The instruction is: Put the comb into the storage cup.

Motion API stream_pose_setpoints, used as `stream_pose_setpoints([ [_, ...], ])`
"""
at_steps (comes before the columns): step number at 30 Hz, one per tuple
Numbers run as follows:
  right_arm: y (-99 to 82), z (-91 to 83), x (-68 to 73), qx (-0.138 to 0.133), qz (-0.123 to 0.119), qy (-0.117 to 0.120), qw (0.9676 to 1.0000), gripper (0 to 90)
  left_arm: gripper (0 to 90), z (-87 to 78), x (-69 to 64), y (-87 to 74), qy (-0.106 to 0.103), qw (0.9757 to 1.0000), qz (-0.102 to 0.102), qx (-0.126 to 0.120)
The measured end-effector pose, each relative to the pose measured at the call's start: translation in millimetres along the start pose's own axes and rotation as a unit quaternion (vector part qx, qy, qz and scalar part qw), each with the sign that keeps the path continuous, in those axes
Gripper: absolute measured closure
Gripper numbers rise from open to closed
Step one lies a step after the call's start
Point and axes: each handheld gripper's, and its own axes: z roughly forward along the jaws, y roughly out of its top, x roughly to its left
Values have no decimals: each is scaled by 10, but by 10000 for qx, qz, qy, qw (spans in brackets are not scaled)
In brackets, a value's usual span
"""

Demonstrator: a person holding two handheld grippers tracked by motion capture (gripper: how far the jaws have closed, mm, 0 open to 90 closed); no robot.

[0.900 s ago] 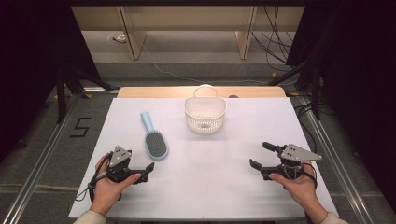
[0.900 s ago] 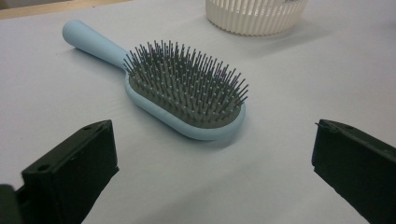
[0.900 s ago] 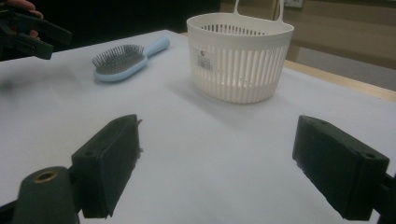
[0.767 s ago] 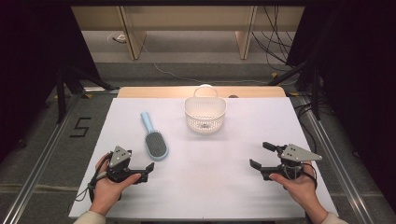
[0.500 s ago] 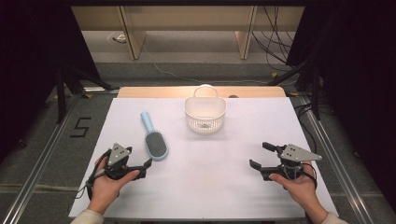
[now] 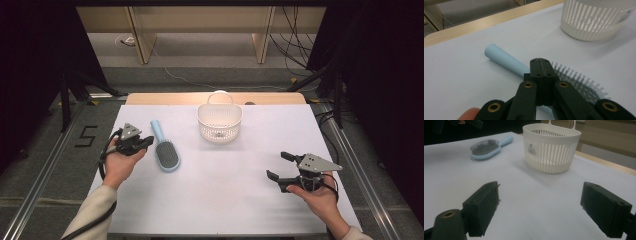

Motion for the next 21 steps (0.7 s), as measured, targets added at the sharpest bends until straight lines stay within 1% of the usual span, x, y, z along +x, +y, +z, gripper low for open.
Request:
stream_pose_setpoints([
  [4, -4, -2, -8, 19, 12, -10, 10000, 163, 899, 287, 77, 145, -110, 9995, -95, 282],
  [5, -4, -2, -8, 19, 12, -10, 10000, 163, 899, 351, 88, 175, -96, 9994, -61, 336],
  [6, -5, -2, -7, 23, 7, -6, 10000, 163, 899, 469, 107, 226, -84, 9989, 4, 471],
  [7, -6, -1, -7, 23, 10, -6, 10000, 163, 899, 528, 119, 243, -98, 9985, 40, 529],
  [9, -10, 1, -10, 36, 11, 5, 10000, 163, 899, 636, 138, 260, -58, 9975, 170, 685],
  [10, -10, 1, -10, 36, 11, 5, 10000, 163, 899, 636, 138, 260, -58, 9975, 170, 685],
  [11, -13, -2, -14, 38, 34, -16, 10000, 163, 899, 726, 155, 265, -46, 9962, 296, 824],
  [12, -12, -4, -15, 30, 45, -12, 10000, 163, 899, 761, 162, 271, -4, 9958, 294, 868],
  [13, -11, -6, -16, 11, 63, -11, 10000, 163, 899, 761, 162, 271, -4, 9958, 294, 868],
  [14, -10, -8, -18, -2, 72, -13, 10000, 162, 899, 816, 174, 287, 18, 9942, 373, 1004],
  [15, -10, -8, -18, -2, 72, -13, 10000, 162, 899, 816, 174, 287, 18, 9942, 373, 1004],
  [16, -11, -12, -20, -10, 67, -4, 10000, 162, 899, 862, 177, 294, 2, 9934, 389, 1077],
  [17, -11, -12, -20, -10, 67, -4, 10000, 162, 899, 862, 177, 294, 2, 9934, 389, 1077],
  [18, -13, -12, -21, 15, 70, -12, 10000, 163, 899, 901, 173, 294, -37, 9924, 387, 1170],
  [20, -18, -11, -22, 32, 58, -17, 10000, 162, 899, 920, 173, 291, -71, 9920, 381, 1205],
  [21, -18, -12, -21, 30, 61, -14, 10000, 163, 899, 955, 176, 283, -100, 9910, 377, 1280],
])
